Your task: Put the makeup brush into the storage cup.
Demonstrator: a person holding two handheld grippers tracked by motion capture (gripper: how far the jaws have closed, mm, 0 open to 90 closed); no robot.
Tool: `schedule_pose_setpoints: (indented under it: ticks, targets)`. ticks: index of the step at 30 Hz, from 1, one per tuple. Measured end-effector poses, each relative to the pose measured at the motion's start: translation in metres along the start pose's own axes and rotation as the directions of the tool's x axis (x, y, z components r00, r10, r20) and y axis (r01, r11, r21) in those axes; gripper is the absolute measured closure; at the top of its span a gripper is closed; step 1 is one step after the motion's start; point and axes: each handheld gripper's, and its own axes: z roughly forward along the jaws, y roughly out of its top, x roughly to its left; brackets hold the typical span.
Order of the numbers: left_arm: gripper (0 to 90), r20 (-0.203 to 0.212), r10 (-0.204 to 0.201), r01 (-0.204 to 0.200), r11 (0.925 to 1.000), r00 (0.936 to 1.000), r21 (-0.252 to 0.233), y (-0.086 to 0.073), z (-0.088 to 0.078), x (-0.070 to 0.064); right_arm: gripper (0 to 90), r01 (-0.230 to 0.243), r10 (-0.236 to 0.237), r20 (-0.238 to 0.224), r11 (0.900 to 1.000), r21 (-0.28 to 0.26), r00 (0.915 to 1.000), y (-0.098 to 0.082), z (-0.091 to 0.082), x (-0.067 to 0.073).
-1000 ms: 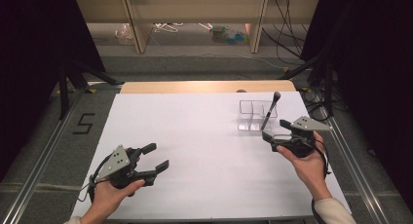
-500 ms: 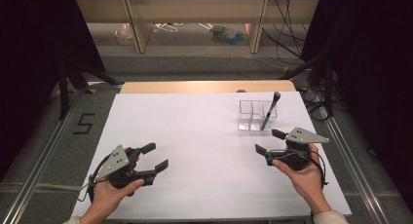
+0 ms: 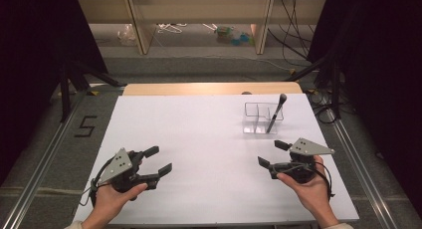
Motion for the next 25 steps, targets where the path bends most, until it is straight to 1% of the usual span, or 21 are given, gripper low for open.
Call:
schedule_pose_setpoints:
  ticks: [2,3,4,7,8,9,10,11,12,13,14,15,16,17,19,21,22,25]
  targets:
    - [26.2,0.0,-0.001,0.001,1.0,1.0,0.001,-0.0002,0.0001,-0.0001,16.3,-0.01,0.01,-0.015,1.0,-0.008,0.9998,-0.0017,0.0014,0.0019]
    - [26.2,0.001,-0.002,0.002,1.0,1.0,0.001,-0.0004,0.0003,-0.0001,16.3,-0.007,0.007,-0.019,1.0,-0.009,0.9998,-0.0021,0.0014,0.0022]
    - [26.2,0.001,-0.003,0.003,1.0,1.0,0.002,-0.0006,0.0003,-0.0003,16.3,0.0,0.0,-0.01,1.0,0.009,1.0,-0.0019,-0.0005,0.0024]
    - [26.2,0.002,-0.012,0.011,0.9999,0.9999,0.0,-0.0011,0.0005,-0.0008,16.3,-0.008,0.009,-0.012,1.0,0.01,0.9999,-0.0024,-0.0017,0.0043]
    - [26.2,0.002,-0.012,0.012,0.9999,0.9999,0.001,-0.0012,0.0005,-0.0007,16.3,0.002,-0.002,-0.009,1.0,0.01,1.0,-0.0028,-0.0019,0.0042]
    - [26.2,0.003,-0.013,0.013,0.9999,0.9999,0.0,-0.0013,0.0005,-0.0007,16.4,0.005,-0.004,-0.006,1.0,0.03,1.0,-0.0023,-0.0036,0.0042]
    - [26.2,0.003,-0.012,0.012,0.9999,0.9999,0.001,-0.0014,0.0005,-0.0005,16.3,0.006,-0.005,-0.007,1.0,0.029,1.0,-0.0025,-0.0037,0.0042]
    - [26.2,0.003,-0.012,0.012,0.9999,0.9999,0.002,-0.0015,0.0005,-0.0004,16.3,0.004,-0.004,-0.011,1.0,0.011,0.9999,-0.0033,-0.0021,0.0041]
    - [26.2,0.002,-0.014,0.014,0.9999,0.9999,0.003,-0.0017,0.0007,-0.0003,16.3,0.001,-0.001,-0.014,1.0,0.012,0.9999,-0.0033,-0.002,0.004]
    - [26.2,0.0,-0.024,0.024,0.9997,0.9997,0.003,-0.0021,0.001,-0.0007,16.3,0.002,-0.002,-0.01,1.0,0.003,0.9999,-0.0039,-0.001,0.0038]
    - [26.2,0.0,-0.026,0.026,0.9996,0.9997,0.004,-0.0024,0.0014,-0.0007,16.3,0.004,-0.004,-0.01,1.0,0.02,0.9999,-0.0034,-0.0023,0.0032]
    - [26.2,0.004,-0.017,0.017,0.9998,0.9998,0.006,-0.0025,0.0015,-0.0002,16.3,0.004,-0.004,-0.011,0.999,0.032,0.9999,-0.0032,-0.0031,0.0029]
    - [26.2,0.018,-0.01,0.01,0.9999,0.9998,-0.005,-0.003,0.0029,0.0007,16.3,0.004,-0.003,-0.011,0.999,0.033,0.9999,-0.0033,-0.0031,0.0025]
    - [26.2,-0.002,-0.033,0.033,0.9994,0.9995,0.011,-0.0032,0.0018,-0.0011,16.3,0.001,-0.001,-0.015,1.0,0.015,0.9999,-0.004,-0.0017,0.0023]
    - [26.3,0.003,-0.017,0.017,0.9998,0.9999,0.011,-0.003,0.002,-0.0001,16.4,0.001,-0.001,-0.016,1.0,0.017,0.9999,-0.0041,-0.0022,0.0017]
    - [26.2,0.002,-0.019,0.019,0.9997,0.9998,0.012,-0.003,0.002,-0.0001,16.3,-0.006,0.007,-0.02,1.0,0.006,0.9998,-0.0044,-0.0015,0.0017]
    - [26.3,-0.005,-0.036,0.036,0.9993,0.9994,0.011,-0.0033,0.0021,-0.001,16.3,-0.007,0.007,-0.023,1.0,0.0,0.9997,-0.0045,-0.001,0.0017]
    - [26.3,-0.003,-0.032,0.032,0.9994,0.9995,0.013,-0.0035,0.0022,-0.0005,16.3,-0.01,0.01,-0.02,1.0,0.01,0.9997,-0.0047,-0.0011,0.0012]
